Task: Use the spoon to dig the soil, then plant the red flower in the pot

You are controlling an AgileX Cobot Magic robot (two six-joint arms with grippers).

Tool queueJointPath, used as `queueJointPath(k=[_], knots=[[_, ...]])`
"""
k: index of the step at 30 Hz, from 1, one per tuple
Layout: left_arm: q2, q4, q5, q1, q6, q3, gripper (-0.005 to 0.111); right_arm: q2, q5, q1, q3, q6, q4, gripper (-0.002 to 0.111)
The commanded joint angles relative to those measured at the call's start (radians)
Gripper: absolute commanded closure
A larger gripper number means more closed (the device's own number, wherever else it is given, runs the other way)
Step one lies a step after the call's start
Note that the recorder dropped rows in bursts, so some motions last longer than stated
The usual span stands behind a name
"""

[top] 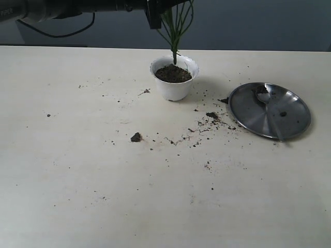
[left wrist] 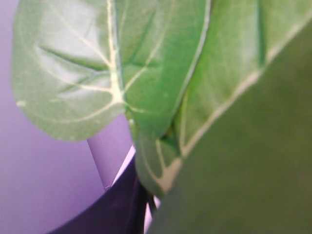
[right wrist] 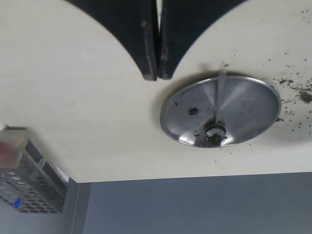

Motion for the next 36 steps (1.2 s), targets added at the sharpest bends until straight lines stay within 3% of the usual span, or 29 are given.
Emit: queueJointPath(k=[1,36], knots=[[-0.006,-0.02,0.04,-0.003,0.024,-0.009,0.106,-0.004,-0.004,-0.006,0.002,0.0,0.0,0.108],[0.132,-0.02,0.08,0.057,0.024,-0.115,0.106,-0.004,-0.004,-0.006,0.002,0.0,0.0,0.108]])
